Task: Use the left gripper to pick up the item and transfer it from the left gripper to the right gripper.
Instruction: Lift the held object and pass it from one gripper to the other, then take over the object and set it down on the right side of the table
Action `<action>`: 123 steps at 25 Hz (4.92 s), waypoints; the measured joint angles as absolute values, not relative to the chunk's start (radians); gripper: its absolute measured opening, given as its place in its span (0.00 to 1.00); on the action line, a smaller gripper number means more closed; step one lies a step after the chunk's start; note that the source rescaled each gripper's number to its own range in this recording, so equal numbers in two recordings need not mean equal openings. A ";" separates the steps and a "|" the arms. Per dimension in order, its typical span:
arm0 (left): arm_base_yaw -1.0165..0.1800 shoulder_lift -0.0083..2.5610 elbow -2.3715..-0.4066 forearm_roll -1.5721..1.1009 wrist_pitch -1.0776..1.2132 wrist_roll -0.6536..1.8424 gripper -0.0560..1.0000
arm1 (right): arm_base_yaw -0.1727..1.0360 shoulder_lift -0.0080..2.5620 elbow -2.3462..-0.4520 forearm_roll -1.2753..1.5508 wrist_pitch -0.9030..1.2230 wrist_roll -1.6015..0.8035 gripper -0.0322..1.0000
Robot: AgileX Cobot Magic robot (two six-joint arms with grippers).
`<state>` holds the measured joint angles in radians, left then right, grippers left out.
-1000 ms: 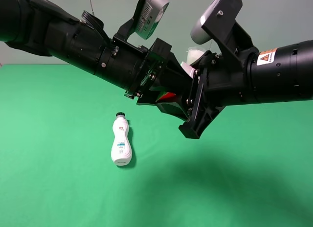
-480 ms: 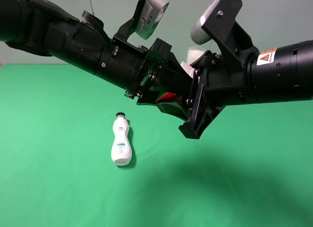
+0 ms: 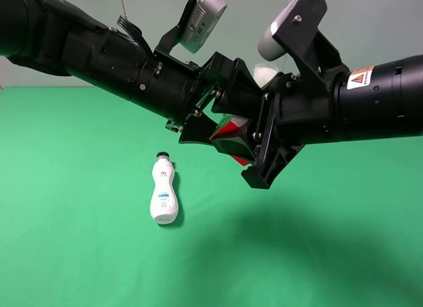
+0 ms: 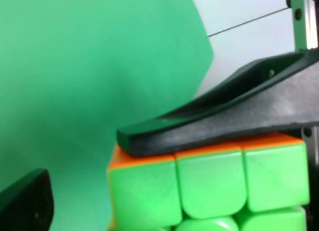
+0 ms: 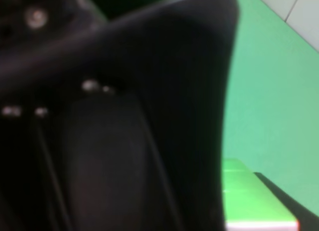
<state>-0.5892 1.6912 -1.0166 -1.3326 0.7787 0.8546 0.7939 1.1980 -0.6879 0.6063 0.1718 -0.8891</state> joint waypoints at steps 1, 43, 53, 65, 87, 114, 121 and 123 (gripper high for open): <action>-0.589 1.691 -1.017 -1.333 0.778 0.853 0.96 | 0.794 1.198 -0.688 0.606 0.173 -0.889 0.03; -0.304 1.420 -1.017 -1.015 0.894 0.717 0.99 | 0.794 1.198 -0.688 0.607 0.183 -0.889 0.03; -0.197 1.166 -1.017 -0.657 0.900 0.510 0.99 | 0.794 1.199 -0.688 0.607 0.190 -0.889 0.03; -0.175 0.869 -1.017 -0.187 0.922 0.214 0.99 | 0.794 1.199 -0.688 0.607 0.190 -0.889 0.03; -0.175 0.216 -0.627 0.064 1.088 0.026 0.99 | 0.794 1.199 -0.688 0.607 0.192 -0.888 0.03; -0.175 0.068 -0.494 -0.046 1.075 0.024 0.99 | 0.794 1.199 -0.688 0.607 0.193 -0.849 0.03; -0.175 0.068 -0.494 -0.041 1.075 0.024 1.00 | 0.794 1.199 -0.688 0.607 0.193 -0.844 0.03; -0.175 0.068 -0.494 -0.020 1.074 0.024 1.00 | 0.794 1.199 -0.688 0.607 0.193 -0.843 0.03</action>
<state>-0.1745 0.0678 -0.4941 -0.0195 1.0742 0.0240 0.7939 1.1992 -0.6879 0.6071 0.1930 -0.8434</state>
